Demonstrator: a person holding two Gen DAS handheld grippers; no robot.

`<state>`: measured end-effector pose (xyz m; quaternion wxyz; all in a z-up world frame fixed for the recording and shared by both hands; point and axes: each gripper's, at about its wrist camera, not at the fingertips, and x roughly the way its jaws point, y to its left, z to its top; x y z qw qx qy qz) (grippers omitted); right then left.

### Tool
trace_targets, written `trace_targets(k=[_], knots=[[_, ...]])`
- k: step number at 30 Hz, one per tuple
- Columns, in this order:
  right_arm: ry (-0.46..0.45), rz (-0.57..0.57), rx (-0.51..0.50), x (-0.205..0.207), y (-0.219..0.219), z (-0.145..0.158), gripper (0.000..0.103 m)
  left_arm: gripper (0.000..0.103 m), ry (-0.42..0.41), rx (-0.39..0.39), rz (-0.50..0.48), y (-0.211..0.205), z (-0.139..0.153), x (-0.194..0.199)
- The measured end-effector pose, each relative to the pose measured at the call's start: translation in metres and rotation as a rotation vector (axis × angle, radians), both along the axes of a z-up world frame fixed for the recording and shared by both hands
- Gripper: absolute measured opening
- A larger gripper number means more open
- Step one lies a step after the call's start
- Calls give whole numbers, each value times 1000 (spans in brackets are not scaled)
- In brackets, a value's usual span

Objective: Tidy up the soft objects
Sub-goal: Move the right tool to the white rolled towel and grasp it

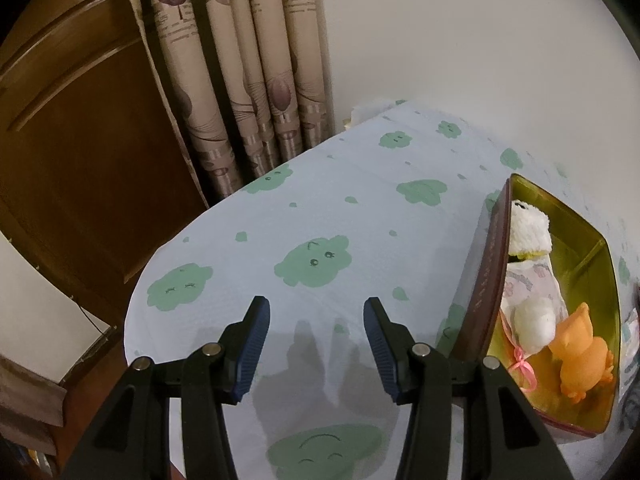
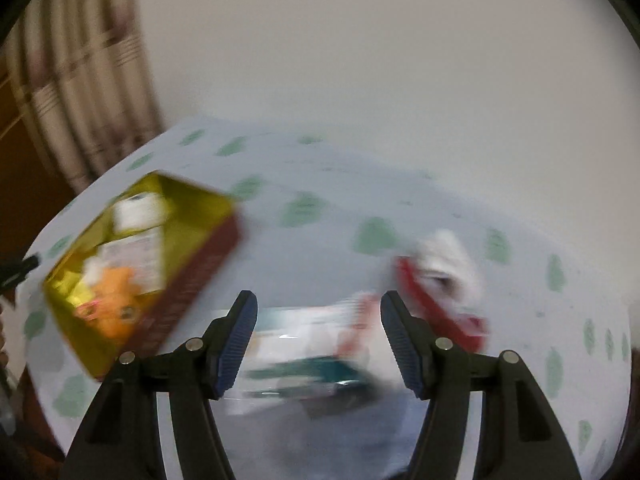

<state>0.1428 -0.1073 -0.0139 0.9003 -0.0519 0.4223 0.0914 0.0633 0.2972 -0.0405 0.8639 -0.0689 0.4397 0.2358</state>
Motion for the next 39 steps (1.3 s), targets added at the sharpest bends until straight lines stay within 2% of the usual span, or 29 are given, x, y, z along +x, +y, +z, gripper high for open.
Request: trace_targets(k=[4, 9, 14, 20, 26, 27, 29, 30, 31, 32, 34, 39], knots=[[12, -90, -39, 21, -49, -2, 62, 50, 6, 11, -22, -5, -2, 2], [55, -138, -52, 45, -83, -17, 62, 50, 0, 10, -39, -9, -3, 2], [108, -121, -67, 62, -88, -37, 62, 50, -1, 16, -47, -14, -3, 2], [123, -133, -90, 85, -92, -56, 62, 50, -3, 49, -62, -24, 2, 4], [134, -132, -70, 110, -95, -71, 61, 50, 11, 77, -106, -43, 10, 10], [132, -122, -76, 113, -93, -72, 58, 50, 8, 77, -113, -46, 12, 11], [123, -112, -82, 117, -91, -74, 46, 50, 2, 79, -135, -55, 19, 14], [119, -104, -70, 118, -91, -74, 32, 50, 2, 78, -149, -60, 22, 16], [121, -99, -58, 119, -91, -75, 26, 50, -2, 74, -161, -65, 25, 17], [121, -101, -57, 120, -92, -76, 26, 50, -10, 65, -180, -73, 30, 20], [113, -101, -44, 118, -94, -76, 19, 50, -14, 55, -211, -85, 35, 25], [82, -130, 36, 97, -116, -62, 18, 50, -38, 60, -338, -129, 50, 31]])
